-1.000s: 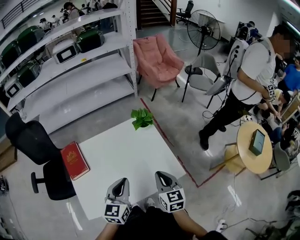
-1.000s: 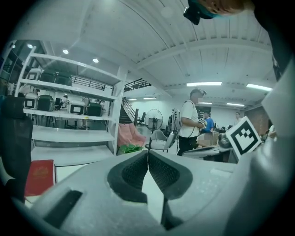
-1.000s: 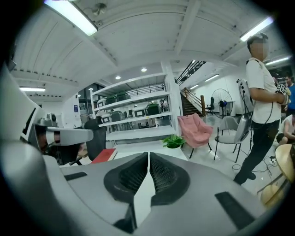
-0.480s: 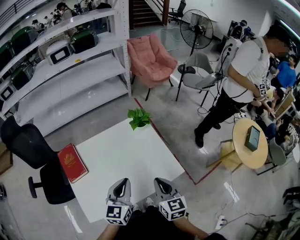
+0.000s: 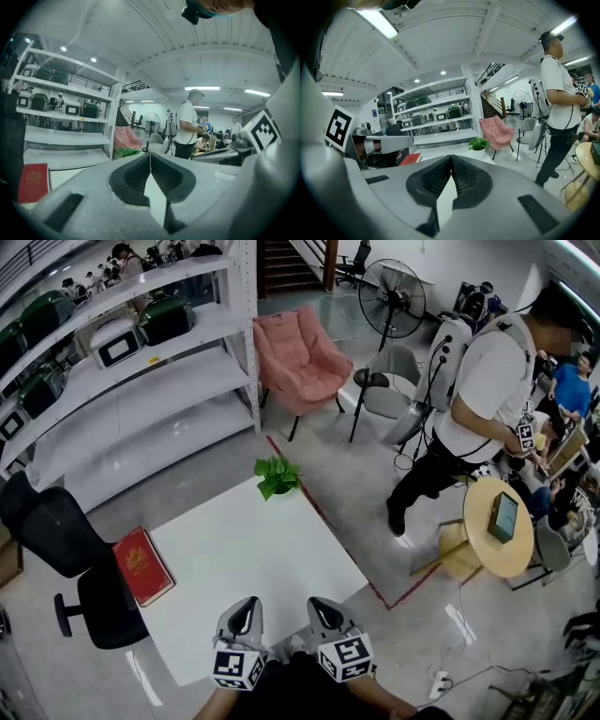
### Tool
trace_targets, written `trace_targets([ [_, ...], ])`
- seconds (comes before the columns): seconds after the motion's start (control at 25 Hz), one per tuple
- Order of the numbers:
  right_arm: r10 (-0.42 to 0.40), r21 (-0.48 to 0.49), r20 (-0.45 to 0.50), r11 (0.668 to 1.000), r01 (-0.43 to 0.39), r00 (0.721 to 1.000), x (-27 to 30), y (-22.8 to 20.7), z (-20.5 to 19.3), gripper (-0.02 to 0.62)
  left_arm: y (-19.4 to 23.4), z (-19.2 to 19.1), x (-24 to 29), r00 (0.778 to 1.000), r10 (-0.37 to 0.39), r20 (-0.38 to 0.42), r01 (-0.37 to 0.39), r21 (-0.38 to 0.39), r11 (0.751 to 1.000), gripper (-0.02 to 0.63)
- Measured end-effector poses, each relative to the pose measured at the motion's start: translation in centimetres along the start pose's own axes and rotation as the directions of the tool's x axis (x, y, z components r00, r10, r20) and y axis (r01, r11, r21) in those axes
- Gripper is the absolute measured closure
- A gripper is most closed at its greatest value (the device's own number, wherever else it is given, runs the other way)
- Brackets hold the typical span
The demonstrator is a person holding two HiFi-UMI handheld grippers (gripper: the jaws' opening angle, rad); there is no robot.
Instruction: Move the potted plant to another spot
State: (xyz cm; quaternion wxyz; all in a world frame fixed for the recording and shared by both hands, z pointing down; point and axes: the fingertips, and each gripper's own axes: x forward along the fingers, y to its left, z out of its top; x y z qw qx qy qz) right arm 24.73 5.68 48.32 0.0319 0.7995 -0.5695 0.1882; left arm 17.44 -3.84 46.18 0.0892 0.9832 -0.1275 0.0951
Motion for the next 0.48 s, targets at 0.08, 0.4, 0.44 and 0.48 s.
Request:
trace_targets([
  [0.08,0.004,-0.002,0.003,1.0,-0.004,1.0,0.12,0.08,-0.01,0.583,0.0,-0.02,0.07,1.0,-0.003,0.001,0.003,0.001,1.0,0.587],
  [0.4,-0.001,-0.006,0.0,1.0,0.001,1.0,0.36,0.26,0.05,0.583,0.05,-0.04,0.31,1.0,-0.02,0.002,0.02,0.015,1.0,0.588],
  [0.44,-0.002,-0.007,-0.001,1.0,0.002,1.0,0.36,0.24,0.07,0.583,0.01,-0.03,0.36,1.0,-0.023,0.002,0.023,0.018,1.0,0.587],
  [0.48,-0.003,-0.008,-0.003,1.0,0.003,1.0,0.36,0.22,0.08,0.583,-0.03,-0.03,0.4,1.0,-0.025,0.002,0.025,0.019,0.999,0.588],
])
